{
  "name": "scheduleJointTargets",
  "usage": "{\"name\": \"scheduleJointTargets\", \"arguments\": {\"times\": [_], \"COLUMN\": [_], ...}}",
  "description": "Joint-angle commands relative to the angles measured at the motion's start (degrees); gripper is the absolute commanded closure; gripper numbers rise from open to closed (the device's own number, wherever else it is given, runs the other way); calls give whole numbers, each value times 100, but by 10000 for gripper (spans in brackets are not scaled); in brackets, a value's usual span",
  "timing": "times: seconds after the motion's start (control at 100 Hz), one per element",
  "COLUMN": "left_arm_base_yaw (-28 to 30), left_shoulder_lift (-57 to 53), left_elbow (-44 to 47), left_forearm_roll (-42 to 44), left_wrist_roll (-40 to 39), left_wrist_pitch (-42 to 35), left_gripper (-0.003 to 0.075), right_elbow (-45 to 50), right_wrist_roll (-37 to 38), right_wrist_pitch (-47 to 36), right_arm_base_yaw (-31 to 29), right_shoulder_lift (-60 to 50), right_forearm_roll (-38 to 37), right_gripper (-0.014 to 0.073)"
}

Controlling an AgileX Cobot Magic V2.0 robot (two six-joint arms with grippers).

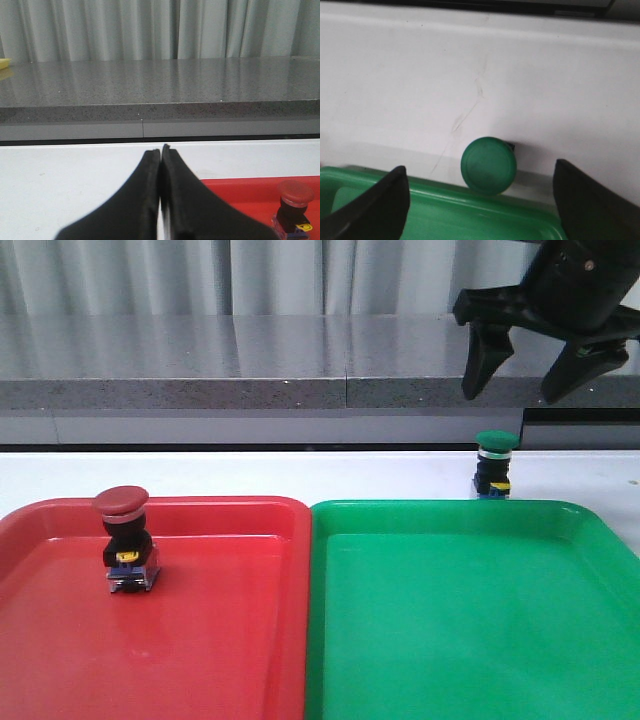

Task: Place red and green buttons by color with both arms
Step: 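Lower the right gripper onto the green-capped button and close it, then lift the green button with the right gripper and move it over the green tray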

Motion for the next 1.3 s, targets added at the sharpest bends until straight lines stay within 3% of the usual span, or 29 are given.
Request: {"name": "scheduleJointTargets", "arguments": {"times": [0.0, 0.44, 0.68, 0.75, 1.29], "left_arm_base_yaw": [-5, -5, -5, -5, -5], "left_shoulder_lift": [-168, -168, -168, -168, -168], "left_elbow": [240, 240, 240, 240, 240], "left_forearm_roll": [-2, -2, -2, -2, -2], "left_wrist_roll": [-67, -67, -67, -67, -67], "left_wrist_pitch": [-487, -487, -487, -487, -487], "left_gripper": [740, 739, 739, 739, 739], "right_elbow": [-367, -561, -567, -567, -824], "right_wrist_roll": [-80, -80, -80, -80, 69], "right_wrist_pitch": [-278, -160, -50, -23, 815], "right_arm_base_yaw": [3, 6, 6, 6, 70], "right_shoulder_lift": [16, 716, 753, 753, -182], "right_forearm_roll": [37, 37, 49, 49, 42], "right_gripper": [4, 11, 284, 324, 325]}}
